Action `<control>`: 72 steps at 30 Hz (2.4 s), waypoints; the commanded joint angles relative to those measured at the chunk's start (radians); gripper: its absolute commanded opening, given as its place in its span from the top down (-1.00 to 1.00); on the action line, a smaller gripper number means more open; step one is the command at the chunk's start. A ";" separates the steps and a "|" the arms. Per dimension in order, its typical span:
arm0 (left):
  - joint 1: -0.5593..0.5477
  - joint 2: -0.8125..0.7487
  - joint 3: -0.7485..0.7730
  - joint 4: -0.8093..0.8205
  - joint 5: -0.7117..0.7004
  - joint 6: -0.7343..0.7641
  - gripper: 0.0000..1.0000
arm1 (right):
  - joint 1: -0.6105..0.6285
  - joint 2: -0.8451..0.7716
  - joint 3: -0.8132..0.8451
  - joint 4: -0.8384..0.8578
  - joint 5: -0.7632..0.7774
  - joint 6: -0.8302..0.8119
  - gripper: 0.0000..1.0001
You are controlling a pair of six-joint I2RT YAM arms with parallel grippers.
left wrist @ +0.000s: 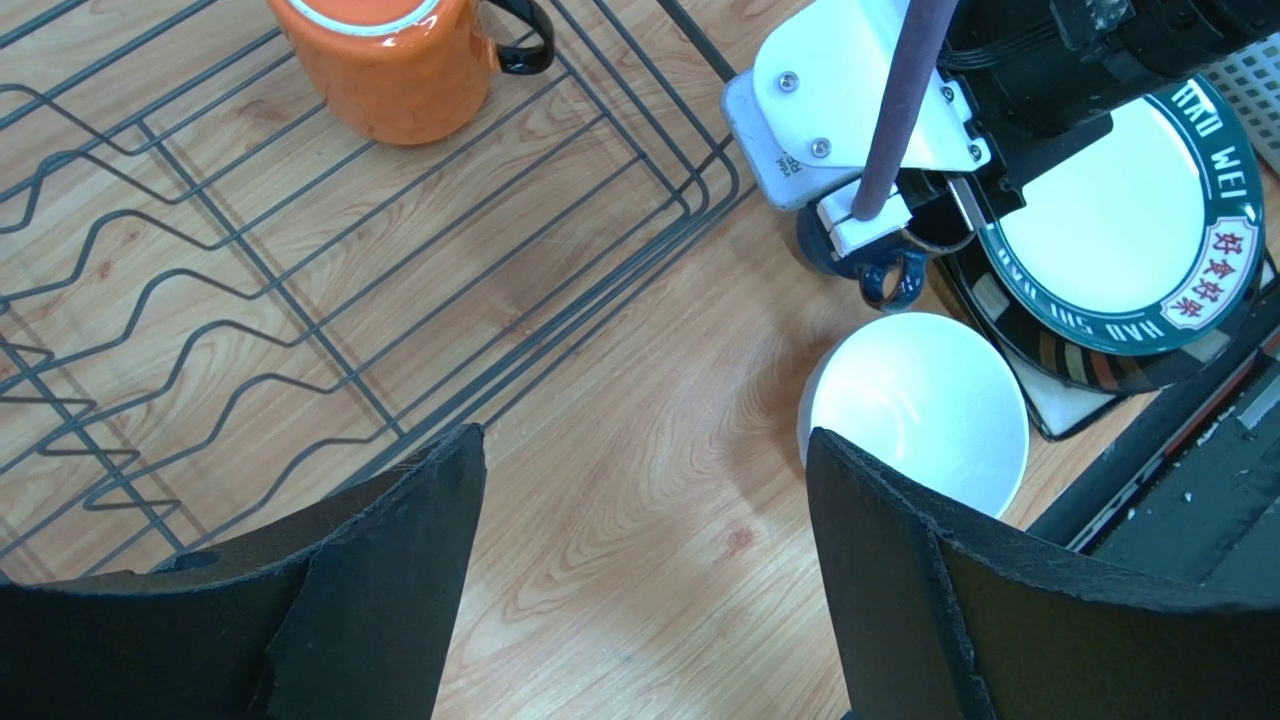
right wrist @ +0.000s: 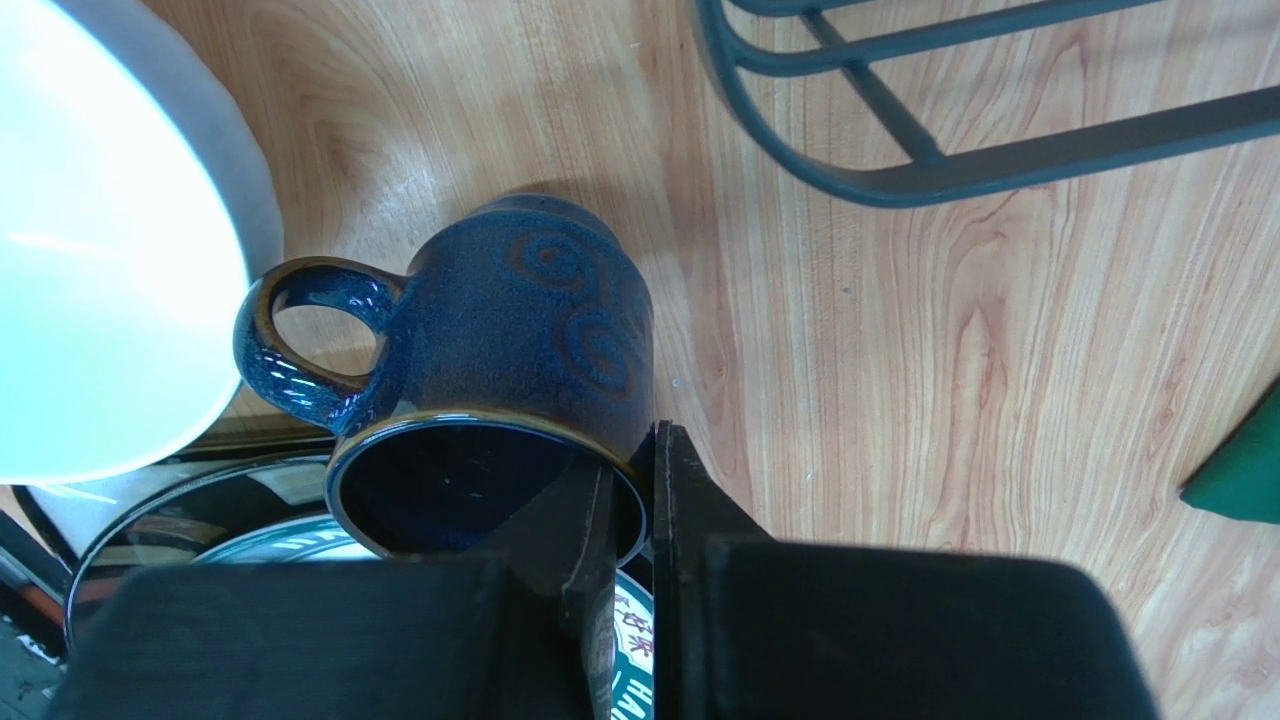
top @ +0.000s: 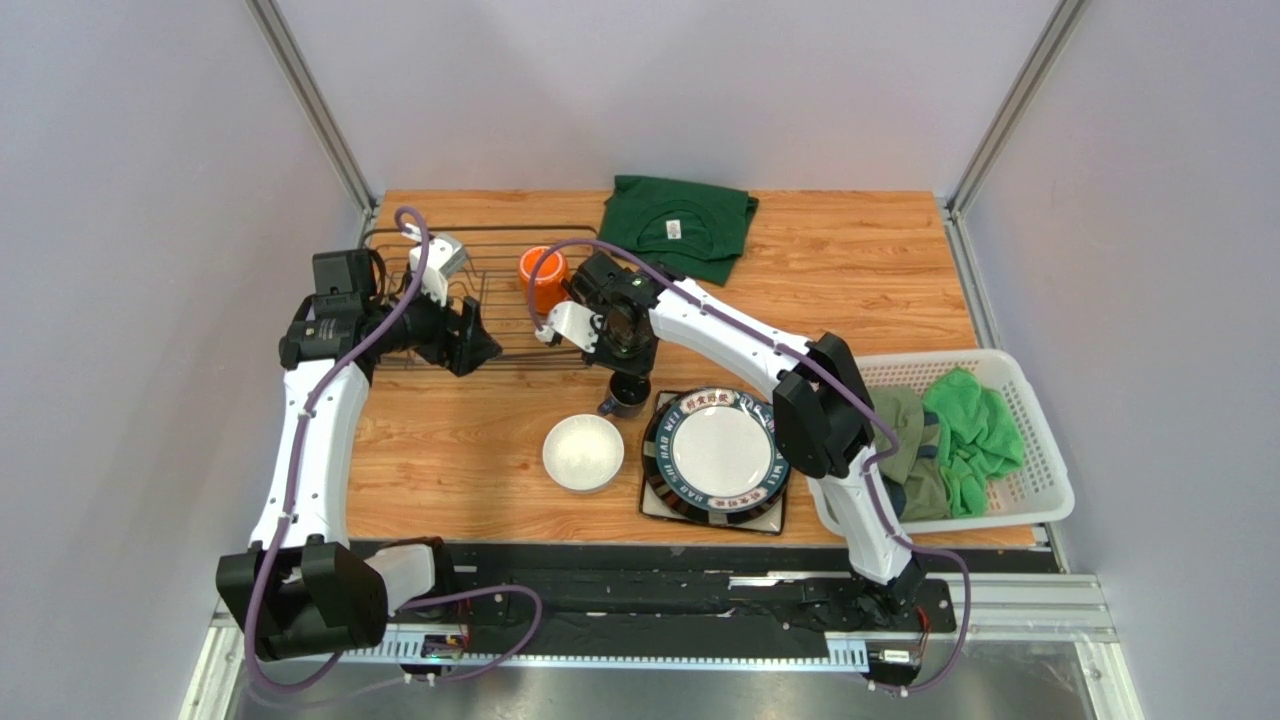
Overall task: Unload the mixed dishes from the dish rack
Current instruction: Place the cup at the center of the board.
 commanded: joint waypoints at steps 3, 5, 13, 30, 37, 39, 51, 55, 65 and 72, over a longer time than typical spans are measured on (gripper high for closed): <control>0.009 0.015 -0.005 0.000 0.015 0.049 -0.71 | 0.007 0.010 0.075 -0.026 0.019 -0.043 1.00; 0.009 0.018 -0.006 0.003 0.018 0.051 -0.70 | 0.005 0.015 0.081 -0.025 0.020 -0.046 1.00; 0.010 0.024 -0.016 0.002 0.018 0.058 -0.70 | 0.007 0.033 0.099 -0.026 0.008 -0.042 1.00; 0.009 0.027 -0.040 0.017 0.024 0.054 -0.68 | 0.012 0.062 0.110 -0.042 -0.020 -0.029 0.92; 0.009 0.031 -0.043 0.019 0.026 0.057 -0.67 | 0.012 0.058 0.115 -0.028 -0.007 -0.019 0.81; 0.009 0.031 -0.045 0.019 0.026 0.057 -0.67 | 0.013 0.056 0.116 -0.029 -0.003 -0.016 0.79; 0.009 0.038 -0.056 0.020 0.037 0.063 -0.62 | 0.012 0.039 0.112 -0.011 0.009 0.003 0.36; 0.009 0.040 -0.054 0.020 0.034 0.064 -0.62 | 0.013 0.035 0.113 -0.011 0.013 0.012 0.27; 0.009 0.067 -0.039 0.065 0.021 0.060 -0.62 | 0.013 -0.023 0.109 0.012 0.031 0.026 -0.28; 0.009 0.144 0.035 0.120 -0.041 0.049 -0.68 | 0.013 -0.085 0.102 0.055 0.048 0.040 -0.60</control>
